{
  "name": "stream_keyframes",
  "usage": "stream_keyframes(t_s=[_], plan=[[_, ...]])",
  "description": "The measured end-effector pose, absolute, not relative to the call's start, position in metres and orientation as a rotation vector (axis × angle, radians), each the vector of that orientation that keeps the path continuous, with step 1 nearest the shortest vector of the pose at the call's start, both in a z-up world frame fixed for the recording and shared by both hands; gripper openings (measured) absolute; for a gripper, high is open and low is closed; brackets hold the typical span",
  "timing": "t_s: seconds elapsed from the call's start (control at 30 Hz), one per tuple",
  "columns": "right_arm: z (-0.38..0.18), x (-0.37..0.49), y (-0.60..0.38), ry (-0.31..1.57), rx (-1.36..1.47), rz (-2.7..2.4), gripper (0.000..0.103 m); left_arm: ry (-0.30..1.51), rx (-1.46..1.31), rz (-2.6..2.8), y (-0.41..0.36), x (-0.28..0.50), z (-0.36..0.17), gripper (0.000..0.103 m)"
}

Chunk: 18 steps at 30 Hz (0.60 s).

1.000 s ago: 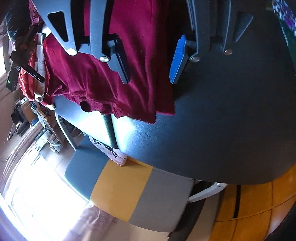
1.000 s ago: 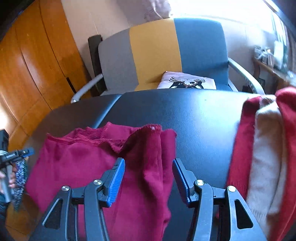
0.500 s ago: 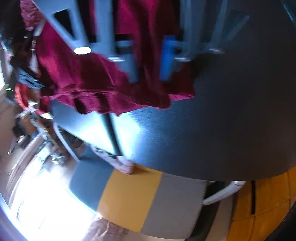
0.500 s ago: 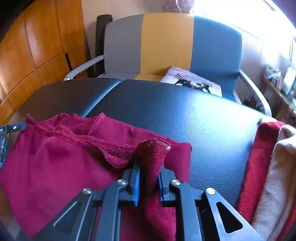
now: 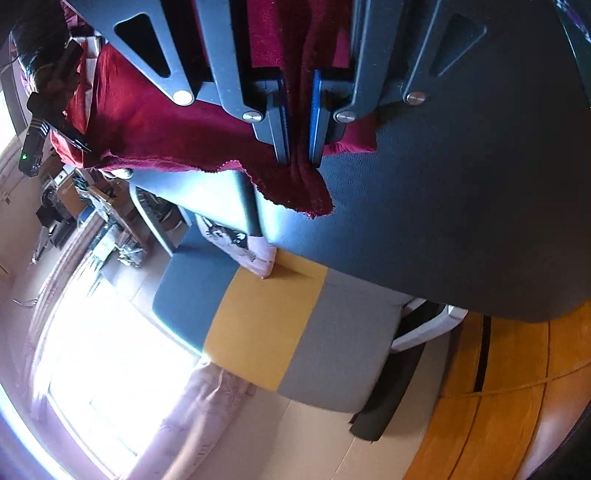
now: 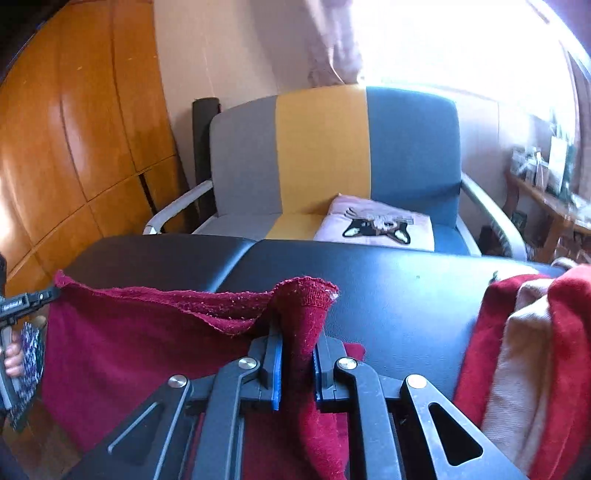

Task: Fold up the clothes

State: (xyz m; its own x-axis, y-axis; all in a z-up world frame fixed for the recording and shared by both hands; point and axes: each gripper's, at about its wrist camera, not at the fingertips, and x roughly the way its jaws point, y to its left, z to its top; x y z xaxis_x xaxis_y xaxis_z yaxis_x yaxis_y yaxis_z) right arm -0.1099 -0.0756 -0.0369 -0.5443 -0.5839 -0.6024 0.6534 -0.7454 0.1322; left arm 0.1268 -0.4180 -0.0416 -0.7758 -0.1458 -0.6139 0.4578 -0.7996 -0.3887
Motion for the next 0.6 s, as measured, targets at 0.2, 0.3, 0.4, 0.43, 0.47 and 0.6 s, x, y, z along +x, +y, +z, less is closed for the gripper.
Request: stream_keyframes(t_s=[0.2, 0.3, 0.4, 0.43, 0.47, 0.6], plan=[[-0.08, -0.146, -0.102, 0.129, 1.005, -2.246, 0.012, 0.78, 0.996, -2.44, -0.436, 0.094, -0.081, 0.008], [-0.105, -0.157, -0.105, 0.127, 1.092, -2.243, 0.015, 0.816, 1.064, -2.364, -0.442, 0.087, -0.104, 0.011], [-0.115, -0.161, -0.1, 0.097, 1.133, -2.249, 0.024, 0.816, 1.086, -2.327, -0.445, 0.087, -0.108, 0.019], [-0.116, -0.161, -0.096, 0.082, 1.132, -2.25, 0.026, 0.805, 1.074, -2.319, -0.445, 0.088, -0.104, 0.02], [-0.113, -0.159, -0.093, 0.083, 1.117, -2.261, 0.032, 0.793, 1.058, -2.311, -0.445, 0.09, -0.1, 0.023], [-0.084, -0.141, -0.078, 0.114, 0.972, -2.337, 0.042, 0.628, 0.906, -2.259, -0.436, 0.104, -0.069, 0.026]])
